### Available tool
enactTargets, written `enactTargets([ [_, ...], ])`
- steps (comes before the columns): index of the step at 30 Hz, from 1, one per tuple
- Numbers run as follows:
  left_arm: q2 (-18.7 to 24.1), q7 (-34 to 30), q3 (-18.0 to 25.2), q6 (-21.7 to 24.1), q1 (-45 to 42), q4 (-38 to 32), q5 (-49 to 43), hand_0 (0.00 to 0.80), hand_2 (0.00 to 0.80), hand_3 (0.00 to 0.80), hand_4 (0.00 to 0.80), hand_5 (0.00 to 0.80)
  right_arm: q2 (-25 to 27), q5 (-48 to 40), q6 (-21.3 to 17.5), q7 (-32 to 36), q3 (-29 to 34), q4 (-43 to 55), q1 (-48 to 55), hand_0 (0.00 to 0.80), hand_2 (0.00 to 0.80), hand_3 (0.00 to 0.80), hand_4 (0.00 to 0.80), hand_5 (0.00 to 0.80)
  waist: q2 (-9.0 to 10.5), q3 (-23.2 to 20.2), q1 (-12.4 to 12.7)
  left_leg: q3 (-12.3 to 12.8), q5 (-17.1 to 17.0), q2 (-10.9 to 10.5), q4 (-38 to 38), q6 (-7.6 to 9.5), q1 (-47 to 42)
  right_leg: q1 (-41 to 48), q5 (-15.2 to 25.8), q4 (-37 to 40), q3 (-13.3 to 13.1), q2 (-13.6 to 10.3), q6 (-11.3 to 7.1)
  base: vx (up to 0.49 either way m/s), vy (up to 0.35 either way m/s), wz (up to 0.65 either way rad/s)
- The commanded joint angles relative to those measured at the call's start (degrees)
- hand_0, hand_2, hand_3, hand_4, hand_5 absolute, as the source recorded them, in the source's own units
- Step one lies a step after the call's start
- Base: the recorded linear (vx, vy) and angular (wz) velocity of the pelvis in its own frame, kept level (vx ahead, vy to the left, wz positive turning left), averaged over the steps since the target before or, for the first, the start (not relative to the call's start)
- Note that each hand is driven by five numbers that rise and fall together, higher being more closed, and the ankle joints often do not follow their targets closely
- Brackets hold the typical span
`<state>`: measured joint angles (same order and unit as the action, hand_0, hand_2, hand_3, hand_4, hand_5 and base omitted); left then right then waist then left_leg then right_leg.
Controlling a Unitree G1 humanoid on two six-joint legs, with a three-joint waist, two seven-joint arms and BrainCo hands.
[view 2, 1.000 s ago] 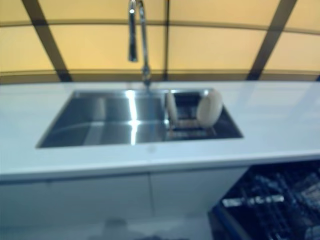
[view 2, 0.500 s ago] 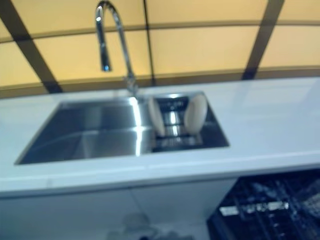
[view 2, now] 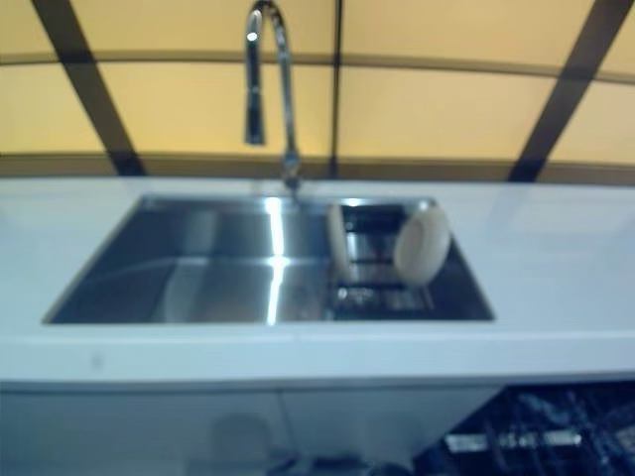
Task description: Take plates into dishwasher
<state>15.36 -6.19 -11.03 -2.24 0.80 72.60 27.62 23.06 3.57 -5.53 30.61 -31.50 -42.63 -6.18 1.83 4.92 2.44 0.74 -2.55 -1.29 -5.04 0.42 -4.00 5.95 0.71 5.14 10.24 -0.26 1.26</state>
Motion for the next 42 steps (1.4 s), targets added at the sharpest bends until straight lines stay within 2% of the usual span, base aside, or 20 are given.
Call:
enactTargets([
  [1,2.3,-1.3,-0.3,-0.6,2.4,0.9,-3.0,0.0,0.0,0.0,0.0,0.0,7.4,-8.4,5.6,14.2,-3.6,14.8,-5.9,0.0,0.0,0.0,0.0,0.0,2.48,0.3,0.1,1.2,2.9,-0.5,0.0,1.92,1.3,-0.9,0.0,-0.1,1.1,-1.6,-2.26,0.0,0.0,0.0],
  [3,2.8,-1.2,0.2,-0.7,2.2,0.7,-2.5,0.0,0.0,0.0,0.0,0.0,11.2,-10.5,5.3,18.6,-3.6,20.9,-6.1,0.0,0.0,0.0,0.0,0.0,2.79,0.1,-0.3,1.7,2.9,-0.3,0.0,1.74,1.4,-1.1,0.0,-0.1,1.1,-1.6,-2.34,0.0,0.0,0.0],
  [4,3.0,-1.0,0.5,-0.9,2.1,0.6,-2.3,0.0,0.0,0.0,0.0,0.0,13.5,-11.9,7.7,20.6,-3.4,26.5,-6.5,0.0,0.0,0.0,0.0,0.0,3.05,-0.2,-0.6,2.1,3.0,-0.2,0.0,1.57,1.4,-1.1,-0.1,-0.1,1.1,-1.6,-2.38,0.0,0.0,0.0],
  [6,3.1,-0.7,0.8,-0.9,1.9,0.9,-2.1,0.0,0.0,0.0,0.0,0.0,15.7,-14.3,8.5,22.8,-2.5,30.3,-7.2,0.0,0.0,0.0,0.0,0.0,3.27,-0.6,-1.0,2.5,3.2,0.0,0.0,1.39,1.3,-1.0,-0.2,-0.1,1.1,-1.6,-2.38,-0.001,0.005,-0.05],
  [12,2.6,-0.9,1.5,-0.2,0.4,2.1,-2.2,0.0,0.0,0.0,0.0,0.0,17.2,-18.3,11.9,29.0,1.0,37.2,-7.5,0.0,0.0,0.0,0.0,0.0,3.33,-1.6,-1.5,3.3,3.7,0.2,0.0,1.41,0.9,-0.9,-0.4,-0.1,0.8,-1.6,-2.46,0.002,0.003,-0.02],
  [13,2.6,-0.9,1.5,-0.1,0.3,2.3,-2.5,0.0,0.0,0.0,0.0,0.0,17.2,-19.9,13.4,31.1,1.5,38.0,-7.9,0.0,0.0,0.0,0.0,0.0,3.33,-1.6,-1.5,3.4,3.7,0.3,0.0,1.47,0.8,-0.8,-0.5,-0.1,0.8,-1.6,-2.44,0.0,0.0,0.0],
  [16,2.8,-1.1,1.3,0.1,0.2,2.7,-2.8,0.0,0.0,0.0,0.0,0.0,16.7,-23.3,16.6,35.0,2.2,39.3,-8.6,0.0,0.0,0.0,0.0,0.0,3.3,-1.7,-1.5,3.7,3.9,0.4,0.0,1.5,0.6,-0.6,-0.6,-0.1,0.8,-1.6,-2.44,0.004,-0.002,-0.03],
  [18,3.1,-1.4,0.9,0.2,0.5,2.9,-2.8,0.0,0.0,0.0,0.0,0.0,15.7,-29.8,22.4,40.5,2.7,41.0,-9.8,0.0,0.0,0.0,0.0,0.0,3.27,-1.8,-1.6,3.8,4.1,0.4,0.0,1.47,0.2,-0.2,-0.9,-0.1,0.9,-1.6,-2.35,0.004,0.0,-0.02],
  [21,3.4,-2.3,0.2,-0.1,1.1,3.0,-2.8,0.0,0.0,0.0,0.0,0.0,13.0,-37.9,29.2,45.4,3.1,42.2,-10.2,0.0,0.0,0.0,0.0,0.0,3.21,-2.0,-1.4,3.6,4.2,0.5,0.0,1.41,-0.2,0.2,-1.2,-0.1,0.7,-1.6,-2.27,0.0,0.0,0.0],
  [24,3.2,-2.9,-0.5,0.1,1.6,3.5,-3.1,0.0,0.0,0.0,0.0,0.0,9.8,-43.7,33.1,48.1,3.5,41.9,-10.7,0.0,0.0,0.0,0.0,0.0,3.18,-2.6,-1.0,3.2,4.4,0.4,0.0,1.43,-0.5,0.6,-1.5,-0.1,0.7,-1.6,-2.27,0.0,0.0,0.0],
  [26,3.0,-3.2,-0.9,0.2,1.8,4.2,-3.3,0.0,0.0,0.0,0.0,0.0,8.3,-49.5,34.1,46.4,3.7,42.2,-11.4,0.0,0.0,0.0,0.0,0.0,3.19,-2.8,-0.7,3.0,4.5,0.5,0.0,1.39,-0.6,0.7,-1.6,-0.1,0.8,-1.6,-2.28,0.0,0.0,0.0],
  [28,2.4,-3.4,-1.4,0.7,1.5,5.1,-3.3,0.0,0.0,0.0,0.0,0.0,5.6,-57.8,35.7,41.7,5.6,43.5,-12.5,0.0,0.0,0.0,0.0,0.0,3.14,-3.3,-0.5,2.9,4.6,0.4,0.0,1.4,-0.7,0.9,-1.8,-0.1,0.9,-1.6,-2.28,0.0,0.0,0.0],
  [32,1.2,-3.3,-1.2,1.8,0.8,6.3,-4.4,0.0,0.0,0.0,0.0,0.0,2.8,-66.6,33.3,32.7,9.9,44.7,-14.7,0.0,0.0,0.0,0.0,0.0,3.03,-3.8,-0.3,2.8,4.9,0.5,0.0,1.41,-1.0,1.1,-2.0,-0.1,1.0,-1.6,-2.31,0.0,0.0,0.0],
  [34,0.9,-3.1,-1.1,2.0,0.7,6.5,-4.9,0.0,0.0,0.0,0.0,0.0,3.2,-68.3,30.9,27.7,12.9,43.7,-16.4,0.0,0.0,0.0,0.0,0.0,3.0,-4.0,-0.4,3.0,5.1,0.6,0.0,1.41,-1.1,1.1,-2.1,-0.1,0.9,-1.6,-2.33,0.0,0.0,0.0],
  [38,1.2,-2.8,-0.8,1.8,0.2,6.0,-5.2,0.0,0.0,0.0,0.0,0.0,7.8,-70.8,23.0,19.2,19.3,39.0,-20.9,0.0,0.0,0.0,0.0,0.0,3.02,-4.0,-0.9,3.4,5.4,0.7,0.0,1.3,-1.4,1.2,-2.1,-0.1,0.6,-1.5,-2.4,0.0,0.0,0.0],
  [42,1.4,-2.6,-0.5,1.6,-0.5,5.0,-4.6,0.0,0.0,0.0,0.0,0.0,13.4,-71.2,20.0,13.5,24.9,33.0,-25.3,0.0,0.0,0.0,0.0,0.0,3.05,-4.0,-1.3,3.7,5.5,0.8,0.0,1.2,-1.9,1.3,-1.9,-0.1,0.4,-1.4,-2.47,0.003,0.002,-0.01],
])
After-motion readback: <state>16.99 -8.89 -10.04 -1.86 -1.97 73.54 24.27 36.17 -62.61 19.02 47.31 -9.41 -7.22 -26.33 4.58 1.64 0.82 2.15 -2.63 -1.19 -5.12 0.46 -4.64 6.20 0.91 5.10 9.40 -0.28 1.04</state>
